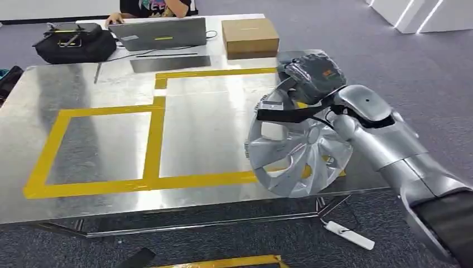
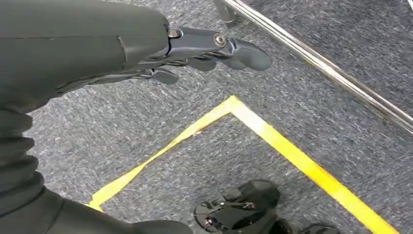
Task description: Take the parts from the cabinet and place them on the table.
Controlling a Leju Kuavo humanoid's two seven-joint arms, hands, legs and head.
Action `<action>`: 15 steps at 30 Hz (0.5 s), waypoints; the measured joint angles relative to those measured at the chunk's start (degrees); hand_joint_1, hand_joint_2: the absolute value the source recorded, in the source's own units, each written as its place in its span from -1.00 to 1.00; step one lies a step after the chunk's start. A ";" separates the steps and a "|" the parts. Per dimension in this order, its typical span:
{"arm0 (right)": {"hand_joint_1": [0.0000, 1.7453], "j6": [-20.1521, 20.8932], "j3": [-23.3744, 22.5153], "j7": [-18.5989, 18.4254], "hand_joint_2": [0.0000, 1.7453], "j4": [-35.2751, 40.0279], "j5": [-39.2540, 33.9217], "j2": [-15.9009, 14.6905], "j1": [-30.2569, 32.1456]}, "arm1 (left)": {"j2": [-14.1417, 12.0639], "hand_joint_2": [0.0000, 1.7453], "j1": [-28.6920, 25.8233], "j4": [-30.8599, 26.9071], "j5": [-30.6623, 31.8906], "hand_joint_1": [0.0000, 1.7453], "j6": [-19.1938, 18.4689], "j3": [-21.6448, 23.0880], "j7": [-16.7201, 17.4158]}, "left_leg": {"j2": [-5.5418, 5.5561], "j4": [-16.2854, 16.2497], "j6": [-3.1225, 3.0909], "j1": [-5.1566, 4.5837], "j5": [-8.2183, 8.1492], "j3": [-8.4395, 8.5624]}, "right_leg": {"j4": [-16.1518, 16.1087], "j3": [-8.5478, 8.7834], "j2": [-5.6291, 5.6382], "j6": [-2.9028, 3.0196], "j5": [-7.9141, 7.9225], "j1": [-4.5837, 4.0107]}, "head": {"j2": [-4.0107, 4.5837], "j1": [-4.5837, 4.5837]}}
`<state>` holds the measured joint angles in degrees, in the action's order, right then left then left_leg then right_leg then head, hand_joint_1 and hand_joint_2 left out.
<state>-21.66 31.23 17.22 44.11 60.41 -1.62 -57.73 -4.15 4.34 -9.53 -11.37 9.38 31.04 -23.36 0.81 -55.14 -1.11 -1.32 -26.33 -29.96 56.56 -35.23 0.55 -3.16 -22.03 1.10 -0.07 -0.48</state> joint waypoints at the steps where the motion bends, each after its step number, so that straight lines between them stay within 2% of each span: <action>1: 1.00 -0.35 -0.02 -0.07 1.00 -0.50 -0.11 -0.26 -0.12 | -0.04 1.00 -0.02 0.00 0.04 -1.00 0.07 -0.04 -0.07 | 0.00 0.00 0.00 0.00 0.00 0.00 | 0.00 0.01 0.00 0.00 0.00 0.00 | 0.00 0.00; 9: 1.00 -2.75 -0.79 -0.11 1.00 -4.61 -1.20 -1.68 -0.40 | -0.50 1.00 -0.04 0.00 0.68 -1.00 0.99 -0.13 -1.18 | 0.01 0.00 0.00 -0.01 0.00 0.00 | 0.00 0.02 -0.01 0.00 0.00 0.01 | 0.00 -0.02; 12: 1.00 -3.17 -1.46 0.22 1.00 -5.62 -1.22 -2.10 -0.40 | -0.55 1.00 -0.05 0.00 1.66 -1.00 2.54 -0.13 -1.77 | 0.01 0.00 0.00 -0.01 0.00 0.00 | -0.01 0.02 -0.01 0.00 0.00 0.01 | 0.00 0.00; 13: -1.00 -3.38 -1.49 0.22 -1.00 -5.77 -1.18 -2.16 -0.40 | -0.52 1.00 -0.04 0.00 2.01 -1.00 3.06 -0.11 -2.08 | 0.01 0.00 0.00 -0.01 0.00 0.00 | -0.01 0.02 -0.01 0.00 0.00 0.01 | 0.00 0.00; 15: -1.00 -3.45 -1.53 0.20 -1.00 -6.09 -1.00 -2.34 -0.40 | -0.52 1.00 -0.02 0.00 2.49 -1.00 3.78 -0.11 -2.45 | 0.00 0.00 0.00 -0.01 0.00 0.00 | -0.01 0.01 0.00 0.00 0.00 0.01 | 0.02 0.00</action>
<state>-25.11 29.70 17.42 38.01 59.41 -3.95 -58.13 -4.68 4.31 -9.53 -8.88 13.16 30.93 -25.81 0.81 -55.14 -1.10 -1.33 -26.33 -29.96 56.55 -35.22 0.56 -3.16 -22.03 1.11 -0.05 -0.48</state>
